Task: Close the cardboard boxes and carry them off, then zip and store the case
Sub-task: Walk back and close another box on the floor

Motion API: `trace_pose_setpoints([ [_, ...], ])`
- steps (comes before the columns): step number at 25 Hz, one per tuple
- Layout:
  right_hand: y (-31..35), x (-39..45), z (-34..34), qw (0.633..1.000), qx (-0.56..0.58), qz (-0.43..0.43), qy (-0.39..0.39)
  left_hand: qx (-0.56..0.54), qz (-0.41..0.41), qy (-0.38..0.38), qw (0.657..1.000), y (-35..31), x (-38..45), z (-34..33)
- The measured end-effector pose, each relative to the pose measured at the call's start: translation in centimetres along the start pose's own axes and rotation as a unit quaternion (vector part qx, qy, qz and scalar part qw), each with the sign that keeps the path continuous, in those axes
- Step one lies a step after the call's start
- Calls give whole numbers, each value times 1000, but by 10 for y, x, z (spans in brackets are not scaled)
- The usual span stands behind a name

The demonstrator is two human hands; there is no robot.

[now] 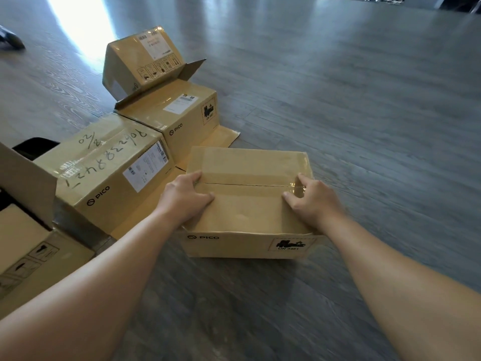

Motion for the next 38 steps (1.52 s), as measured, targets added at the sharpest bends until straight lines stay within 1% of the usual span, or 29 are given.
trace_pose_setpoints([
  [3,45,-6,29,1000,9,24,0,3,-6,-32,999,-17,-27,47],
  [5,84,-25,58,999,0,32,11,2,10,-43,999,-32,-61,84],
  [8,151,-66,103,997,-24,62,32,-41,38,-40,998,-52,-125,142],
  [11,231,-123,158,993,-37,98,62,-62,66,-64,994,-85,-208,221],
  [14,313,-193,217,985,-53,127,100,-70,114,-88,987,-125,-307,302],
  [16,353,-230,242,979,-63,149,126,-78,135,-96,983,-146,-364,337],
  [19,412,-293,266,956,-83,218,176,-106,175,-132,970,-170,-467,372],
  [23,462,-385,264,909,-146,303,245,-154,253,-206,933,-180,-607,373],
  [25,479,-428,254,884,-168,345,269,-167,285,-230,915,-183,-671,363],
  [27,497,-483,240,852,-204,385,289,-191,320,-260,891,-184,-746,346],
  [30,516,-583,207,796,-240,445,332,-212,382,-321,840,-181,-867,310],
  [33,526,-688,169,735,-273,508,356,-233,428,-367,792,-179,-981,268],
  [38,515,-921,104,614,-325,588,414,-293,492,-448,686,-189,-1210,163],
])
Point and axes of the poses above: each hand's wrist, its own x-axis towards the middle knuckle, its own z-axis out of the back of the hand, y = z × x, the point moved 6 cm from there along x, towards the middle knuckle, and after that the axes turned 15 degrees about y, right-handed, at the moved point
